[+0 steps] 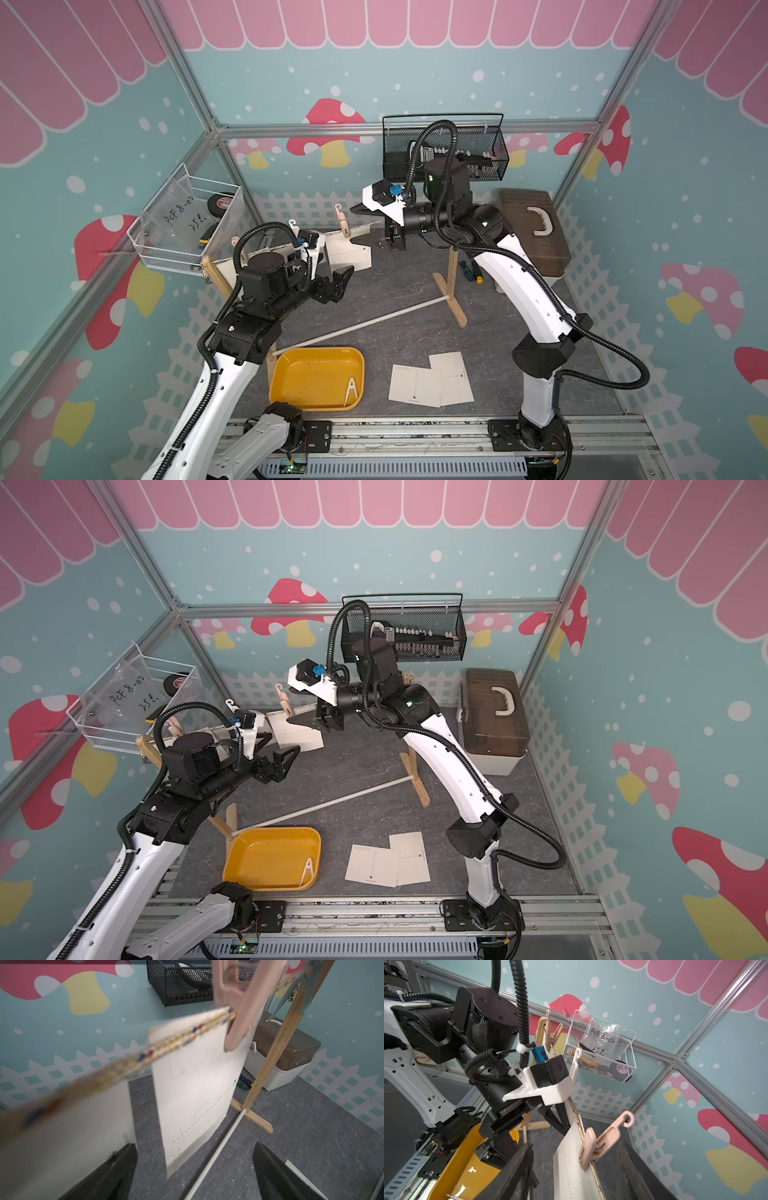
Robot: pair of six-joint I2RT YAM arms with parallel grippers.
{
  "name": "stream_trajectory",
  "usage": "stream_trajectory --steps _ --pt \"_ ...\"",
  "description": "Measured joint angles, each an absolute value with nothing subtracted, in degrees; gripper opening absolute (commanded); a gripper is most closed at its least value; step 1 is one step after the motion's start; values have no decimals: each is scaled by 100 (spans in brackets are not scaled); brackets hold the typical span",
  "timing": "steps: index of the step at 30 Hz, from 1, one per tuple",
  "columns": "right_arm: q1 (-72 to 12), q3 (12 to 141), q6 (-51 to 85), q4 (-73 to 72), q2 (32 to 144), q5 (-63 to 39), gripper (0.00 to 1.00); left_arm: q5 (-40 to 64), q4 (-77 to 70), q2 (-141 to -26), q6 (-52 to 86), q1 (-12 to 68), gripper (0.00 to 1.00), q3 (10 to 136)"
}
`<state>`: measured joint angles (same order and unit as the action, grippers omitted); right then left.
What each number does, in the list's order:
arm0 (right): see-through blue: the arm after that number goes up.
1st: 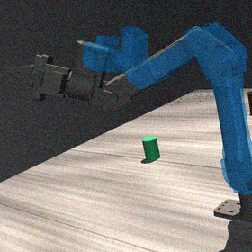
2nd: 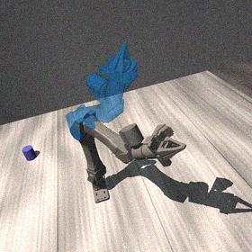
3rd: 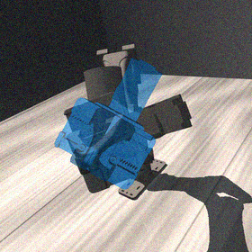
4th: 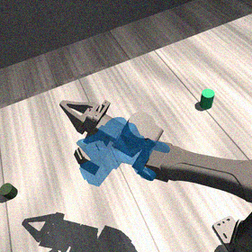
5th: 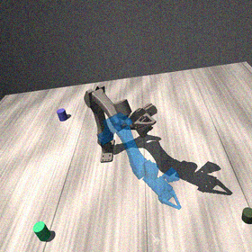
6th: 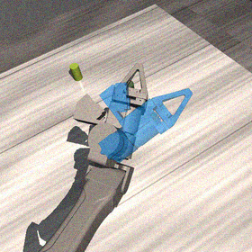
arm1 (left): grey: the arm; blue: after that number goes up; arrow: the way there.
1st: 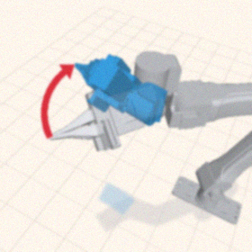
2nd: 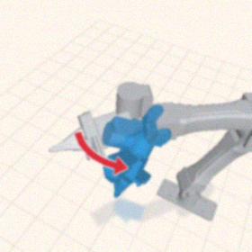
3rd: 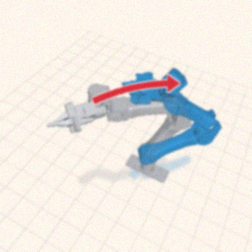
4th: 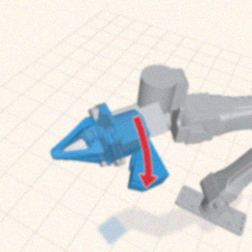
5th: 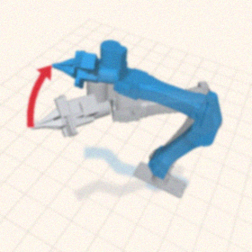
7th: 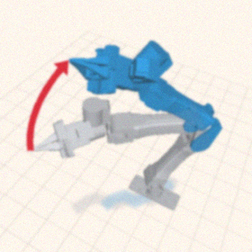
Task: Remove the postcards from the strings
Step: Pinch the postcard on the clothesline.
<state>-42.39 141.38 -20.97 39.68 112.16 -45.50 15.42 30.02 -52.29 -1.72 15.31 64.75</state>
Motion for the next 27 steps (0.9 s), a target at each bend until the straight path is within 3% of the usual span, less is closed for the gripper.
stream_trajectory --steps 12,27 --pt "-4217 14730 -1988 4198 11727 -4960 64 2010 2799 -5194 -174 1470 77 6296" --pt "-4156 14953 -1494 3900 12086 -5170 65 2045 2624 -5148 -193 1426 47 6169"
